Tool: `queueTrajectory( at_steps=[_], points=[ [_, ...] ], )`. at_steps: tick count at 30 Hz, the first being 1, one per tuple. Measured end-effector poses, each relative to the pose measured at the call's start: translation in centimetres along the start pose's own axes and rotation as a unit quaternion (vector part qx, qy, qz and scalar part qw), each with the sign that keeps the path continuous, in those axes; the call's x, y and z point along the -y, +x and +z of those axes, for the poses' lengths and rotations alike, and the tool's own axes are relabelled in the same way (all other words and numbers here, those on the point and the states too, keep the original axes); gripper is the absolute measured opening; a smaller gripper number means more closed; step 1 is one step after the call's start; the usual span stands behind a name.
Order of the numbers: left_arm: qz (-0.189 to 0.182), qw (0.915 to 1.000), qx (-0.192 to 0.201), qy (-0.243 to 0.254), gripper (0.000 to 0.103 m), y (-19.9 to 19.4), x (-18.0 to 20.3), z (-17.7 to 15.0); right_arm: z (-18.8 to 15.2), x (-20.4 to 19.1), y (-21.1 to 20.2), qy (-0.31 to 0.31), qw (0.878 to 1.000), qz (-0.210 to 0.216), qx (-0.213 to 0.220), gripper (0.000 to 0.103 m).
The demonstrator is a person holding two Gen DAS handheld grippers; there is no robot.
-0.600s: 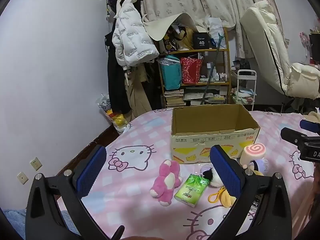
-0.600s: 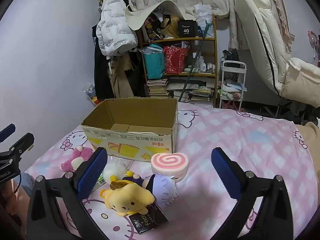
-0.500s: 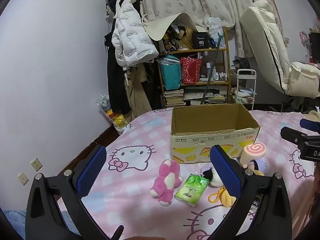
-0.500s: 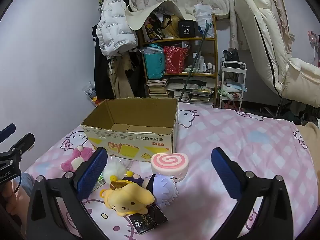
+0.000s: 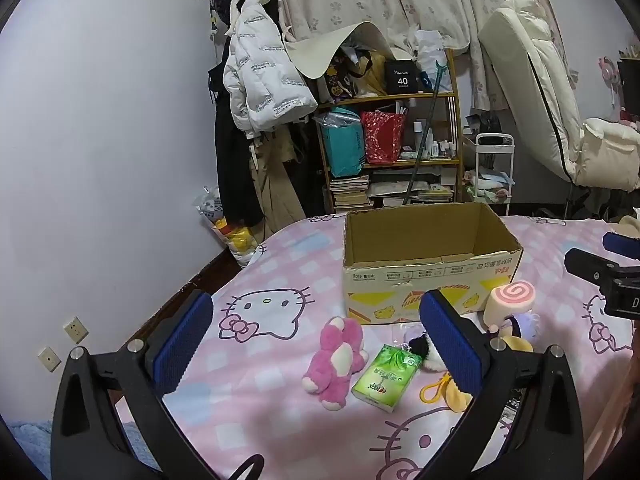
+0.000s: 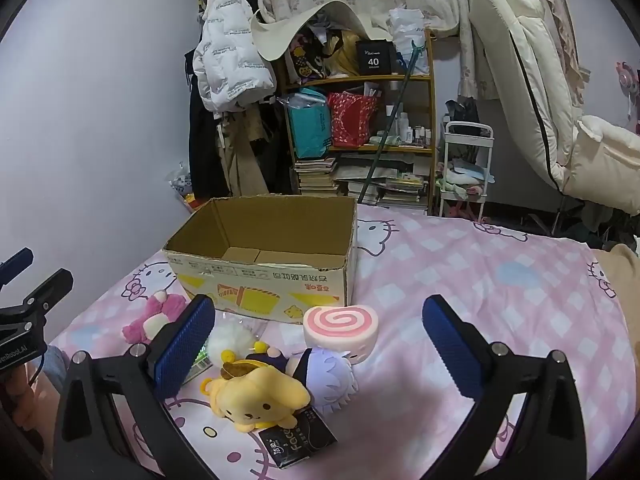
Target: Organize soft objects
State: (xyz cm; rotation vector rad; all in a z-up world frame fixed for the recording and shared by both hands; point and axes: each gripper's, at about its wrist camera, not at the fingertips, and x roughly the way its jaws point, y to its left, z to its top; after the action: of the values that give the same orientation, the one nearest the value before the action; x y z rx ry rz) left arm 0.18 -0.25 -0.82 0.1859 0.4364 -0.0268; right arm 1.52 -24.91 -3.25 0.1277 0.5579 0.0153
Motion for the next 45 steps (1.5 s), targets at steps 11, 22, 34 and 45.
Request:
queueTrajectory(
  at_steps=[11,22,34,45],
  points=[
    [0.000,1.0000,-0.003,0.003,0.102,0.45,0.26,-0.09,-0.04,-0.05,-0.04,0.000,1.000,0.000,0.002,0.103],
    [0.000,1.0000,-0.005,0.005,0.102,0.51,0.14,0.06,-0.14,-0.08,-0.18,-0.002,1.000,0.001,0.001,0.103],
    [-0.001,1.0000,-0.006,0.007,0.102,0.54,0.25,0.02,0.13,-0.07,-0.13,0.001,1.000,0.001,0.001,0.103],
    [0.002,1.0000,-0.005,0.008,0.102,0.51,0.43,-0.07,0.19,0.00,-0.15,0.001,1.000,0.001,0.001,0.103]
  ],
)
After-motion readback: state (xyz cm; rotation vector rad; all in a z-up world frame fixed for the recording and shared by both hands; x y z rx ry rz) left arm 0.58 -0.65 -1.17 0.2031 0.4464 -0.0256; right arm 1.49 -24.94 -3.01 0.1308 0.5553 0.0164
